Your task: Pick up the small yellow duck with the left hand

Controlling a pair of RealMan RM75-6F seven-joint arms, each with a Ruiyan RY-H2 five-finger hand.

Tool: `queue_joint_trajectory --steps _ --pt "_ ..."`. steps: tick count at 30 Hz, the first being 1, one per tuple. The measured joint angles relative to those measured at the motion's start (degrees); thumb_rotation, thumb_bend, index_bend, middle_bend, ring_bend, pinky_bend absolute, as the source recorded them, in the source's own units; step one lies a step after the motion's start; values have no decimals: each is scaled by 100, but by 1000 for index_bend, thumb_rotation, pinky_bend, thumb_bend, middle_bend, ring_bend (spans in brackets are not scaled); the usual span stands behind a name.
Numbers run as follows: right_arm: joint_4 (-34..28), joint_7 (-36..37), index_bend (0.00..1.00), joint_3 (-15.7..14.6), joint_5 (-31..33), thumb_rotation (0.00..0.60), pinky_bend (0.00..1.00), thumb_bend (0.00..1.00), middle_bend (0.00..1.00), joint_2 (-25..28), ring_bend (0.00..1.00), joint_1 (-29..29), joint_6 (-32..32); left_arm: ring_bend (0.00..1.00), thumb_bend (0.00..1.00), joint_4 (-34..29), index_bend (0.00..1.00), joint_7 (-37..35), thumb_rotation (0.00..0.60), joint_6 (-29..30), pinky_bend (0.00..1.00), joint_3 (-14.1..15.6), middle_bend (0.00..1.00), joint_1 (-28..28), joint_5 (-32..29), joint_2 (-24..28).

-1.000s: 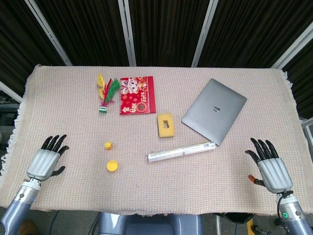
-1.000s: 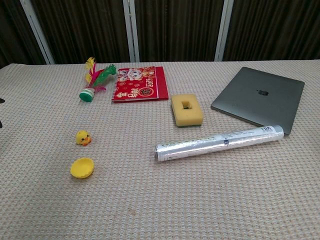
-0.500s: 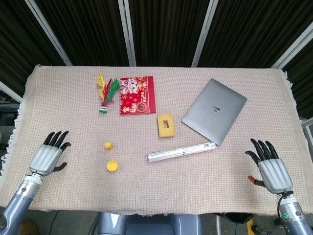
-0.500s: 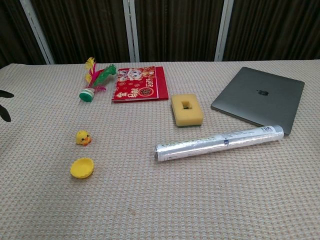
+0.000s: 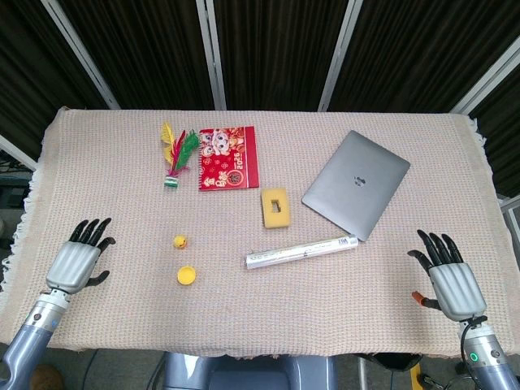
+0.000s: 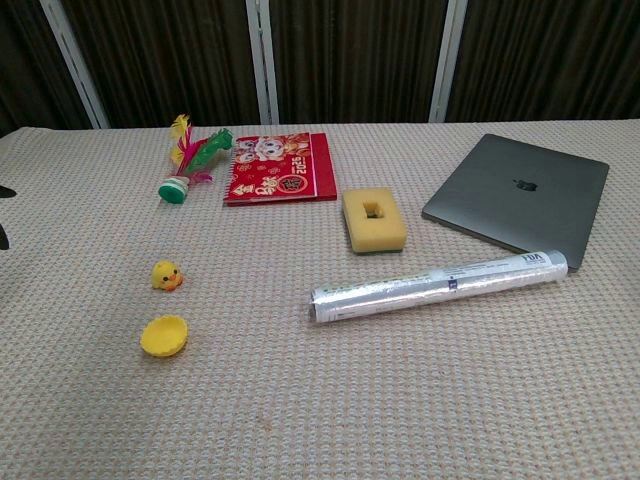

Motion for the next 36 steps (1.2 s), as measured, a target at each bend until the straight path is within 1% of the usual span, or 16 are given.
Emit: queue_joint_trajectory --steps 2,6,11,16,23,29,36 --pt "-4 13 266 1 12 600 0 0 0 5 0 2 -15 0 234 19 353 -1 600 -12 67 -13 0 -16 -6 -12" --pt "-34 53 270 0 38 600 0 0 0 18 0 9 -53 0 235 102 350 11 600 -131 60 -69 0 -123 -24 -41" --pt "-60 45 277 -6 44 600 0 0 1 31 0 9 -65 0 235 312 349 57 600 -613 60 -177 0 -415 -153 -150" --pt "-74 54 278 -12 54 600 0 0 2 44 0 4 -74 0 242 694 350 139 600 -1209 60 -394 0 -829 -516 -468" --pt "-85 92 278 -24 51 600 0 0 5 67 0 10 -103 0 280 1027 355 399 600 -1633 60 -580 0 -1219 -890 -898" --pt "-90 105 278 -24 58 600 0 0 6 74 0 16 -120 0 296 1029 360 499 600 -1802 58 -703 0 -1430 -1135 -1045" --pt "-97 126 278 -27 57 600 0 0 7 84 0 14 -124 0 319 688 366 634 600 -1795 53 -704 0 -1522 -1202 -1028"
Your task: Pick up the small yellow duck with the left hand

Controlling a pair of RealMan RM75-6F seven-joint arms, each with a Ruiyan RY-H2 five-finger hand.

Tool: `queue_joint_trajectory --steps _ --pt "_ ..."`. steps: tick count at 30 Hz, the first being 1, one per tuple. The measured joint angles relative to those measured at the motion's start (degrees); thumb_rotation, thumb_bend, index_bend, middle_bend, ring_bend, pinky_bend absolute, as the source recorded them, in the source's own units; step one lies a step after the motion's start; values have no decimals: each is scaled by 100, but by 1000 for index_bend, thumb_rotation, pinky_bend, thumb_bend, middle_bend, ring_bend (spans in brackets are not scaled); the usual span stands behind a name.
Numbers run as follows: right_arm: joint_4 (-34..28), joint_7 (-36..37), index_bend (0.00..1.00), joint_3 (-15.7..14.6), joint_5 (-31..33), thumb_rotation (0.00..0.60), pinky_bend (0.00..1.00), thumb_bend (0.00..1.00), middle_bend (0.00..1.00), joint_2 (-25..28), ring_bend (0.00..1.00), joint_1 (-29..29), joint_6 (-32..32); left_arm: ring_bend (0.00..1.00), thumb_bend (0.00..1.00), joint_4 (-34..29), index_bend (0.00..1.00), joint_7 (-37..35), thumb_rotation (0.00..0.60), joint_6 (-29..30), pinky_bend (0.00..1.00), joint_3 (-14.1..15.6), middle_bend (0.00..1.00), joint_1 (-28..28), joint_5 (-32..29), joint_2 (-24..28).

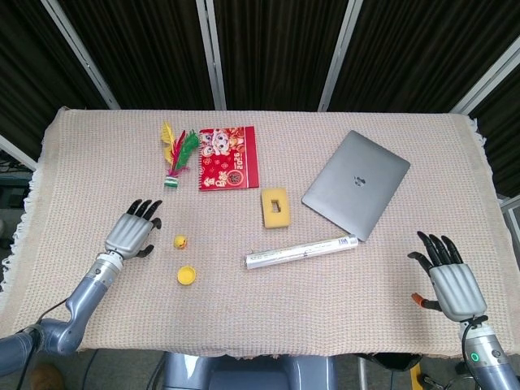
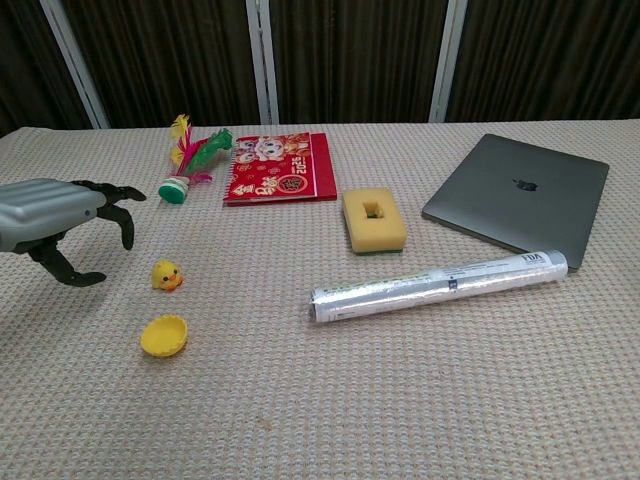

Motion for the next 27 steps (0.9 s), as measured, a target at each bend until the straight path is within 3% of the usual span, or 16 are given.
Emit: queue_joint_trajectory --steps 10,27 --pt "-10 34 278 -1 3 600 0 0 8 16 0 -10 11 0 325 -410 373 408 600 103 52 143 0 -106 -130 48" --pt "-31 43 278 -7 20 600 0 0 8 30 0 -8 -20 0 338 -167 388 457 600 143 52 242 0 -198 -319 -144"
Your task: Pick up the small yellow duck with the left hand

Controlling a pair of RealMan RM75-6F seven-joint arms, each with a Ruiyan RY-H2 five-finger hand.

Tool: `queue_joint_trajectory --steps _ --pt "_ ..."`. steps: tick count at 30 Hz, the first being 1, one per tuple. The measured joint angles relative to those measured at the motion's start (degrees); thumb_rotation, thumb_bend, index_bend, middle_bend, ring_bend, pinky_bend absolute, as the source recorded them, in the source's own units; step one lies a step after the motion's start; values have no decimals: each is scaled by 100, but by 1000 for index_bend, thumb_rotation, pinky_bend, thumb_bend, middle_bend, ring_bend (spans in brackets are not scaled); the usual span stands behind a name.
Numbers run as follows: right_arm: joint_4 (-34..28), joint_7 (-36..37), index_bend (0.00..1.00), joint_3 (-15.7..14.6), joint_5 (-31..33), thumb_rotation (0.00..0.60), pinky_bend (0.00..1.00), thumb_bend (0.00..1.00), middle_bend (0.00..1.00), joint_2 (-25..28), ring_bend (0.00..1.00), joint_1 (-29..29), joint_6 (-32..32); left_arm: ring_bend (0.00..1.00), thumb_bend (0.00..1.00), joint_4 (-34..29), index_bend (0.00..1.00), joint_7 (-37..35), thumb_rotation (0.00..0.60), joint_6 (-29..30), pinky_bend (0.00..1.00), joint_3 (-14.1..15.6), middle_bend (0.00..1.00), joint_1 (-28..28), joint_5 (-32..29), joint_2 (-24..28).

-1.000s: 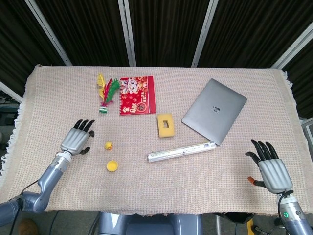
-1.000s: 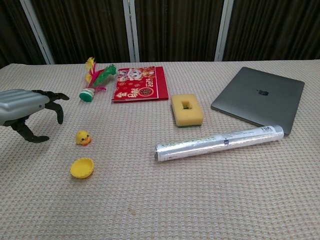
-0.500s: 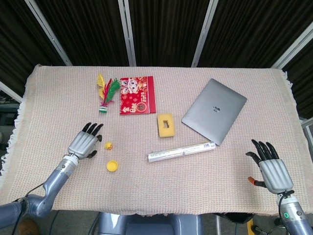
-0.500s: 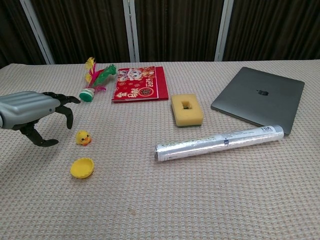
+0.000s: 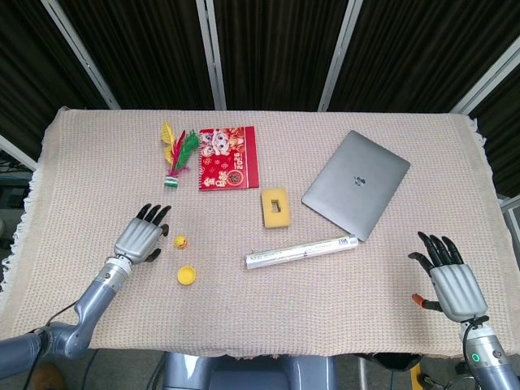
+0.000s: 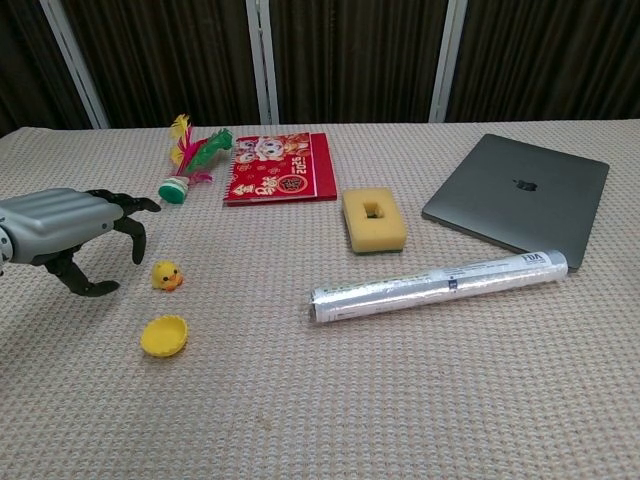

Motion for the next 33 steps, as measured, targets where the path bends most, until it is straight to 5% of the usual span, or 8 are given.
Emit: queue_joint_trajectory --steps 33 --pt "-55 57 278 -10 44 600 0 0 10 50 0 4 -65 0 343 16 351 58 600 -15 50 122 0 -269 45 -293"
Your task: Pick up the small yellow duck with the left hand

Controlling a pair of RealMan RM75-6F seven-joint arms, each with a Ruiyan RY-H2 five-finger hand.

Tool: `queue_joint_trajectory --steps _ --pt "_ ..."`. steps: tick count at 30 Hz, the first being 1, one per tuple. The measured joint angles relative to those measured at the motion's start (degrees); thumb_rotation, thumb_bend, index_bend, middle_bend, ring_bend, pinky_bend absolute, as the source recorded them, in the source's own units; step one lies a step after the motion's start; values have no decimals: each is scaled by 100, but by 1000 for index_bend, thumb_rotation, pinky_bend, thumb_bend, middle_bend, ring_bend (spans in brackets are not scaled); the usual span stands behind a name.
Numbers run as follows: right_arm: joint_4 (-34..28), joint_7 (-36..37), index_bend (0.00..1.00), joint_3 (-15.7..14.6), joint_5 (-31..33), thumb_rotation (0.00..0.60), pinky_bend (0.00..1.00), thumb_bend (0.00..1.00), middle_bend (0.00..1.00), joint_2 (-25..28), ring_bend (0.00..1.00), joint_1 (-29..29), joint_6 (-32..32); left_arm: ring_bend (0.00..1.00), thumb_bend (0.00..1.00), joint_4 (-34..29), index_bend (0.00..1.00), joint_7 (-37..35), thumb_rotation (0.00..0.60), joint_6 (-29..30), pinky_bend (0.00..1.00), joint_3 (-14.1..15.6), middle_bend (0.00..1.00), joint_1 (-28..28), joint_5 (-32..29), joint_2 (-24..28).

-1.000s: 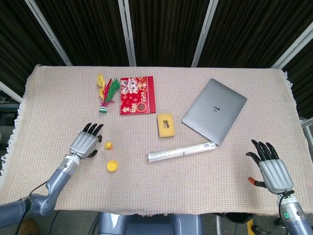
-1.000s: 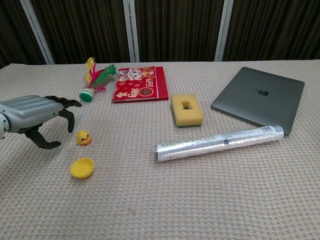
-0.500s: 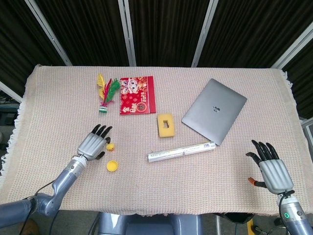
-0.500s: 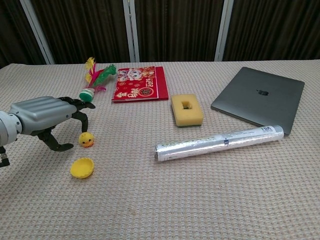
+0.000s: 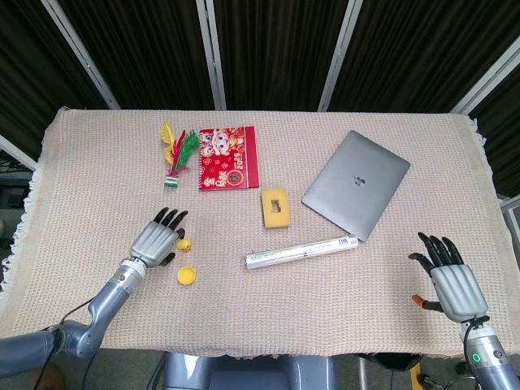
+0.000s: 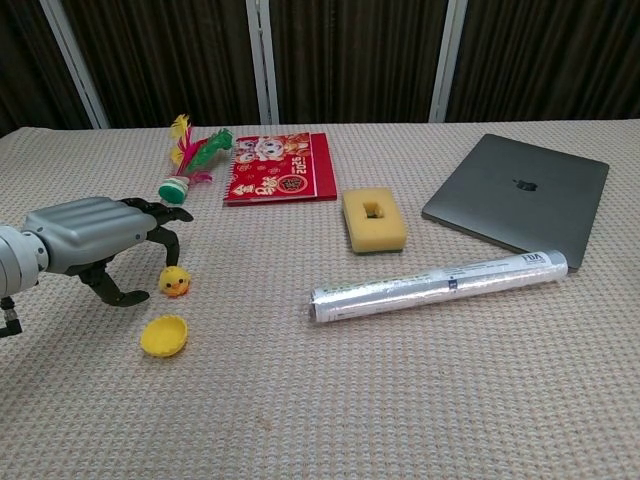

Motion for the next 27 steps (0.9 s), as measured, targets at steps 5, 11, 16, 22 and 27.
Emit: queue_joint_trajectory --steps 5,11,16,22,27 --pt "-15 -1 278 -2 9 600 0 0 11 9 0 3 -17 0 345 162 340 -35 600 10 50 -2 0 -40 43 -131" --pt "-21 8 278 -5 10 600 0 0 13 15 0 5 -27 0 344 281 337 -94 600 -6 50 -9 0 -82 71 -244" --pt "-25 20 278 -5 14 600 0 0 13 21 0 8 -37 0 345 332 337 -118 600 -16 49 3 0 -109 103 -315" --pt "-27 36 278 -10 8 600 0 0 14 25 0 9 -42 0 348 341 341 -99 600 -31 50 23 0 -127 95 -371" --pt "-27 39 278 -11 12 600 0 0 14 28 0 10 -49 0 371 342 380 -59 600 -13 49 22 0 -137 86 -387"
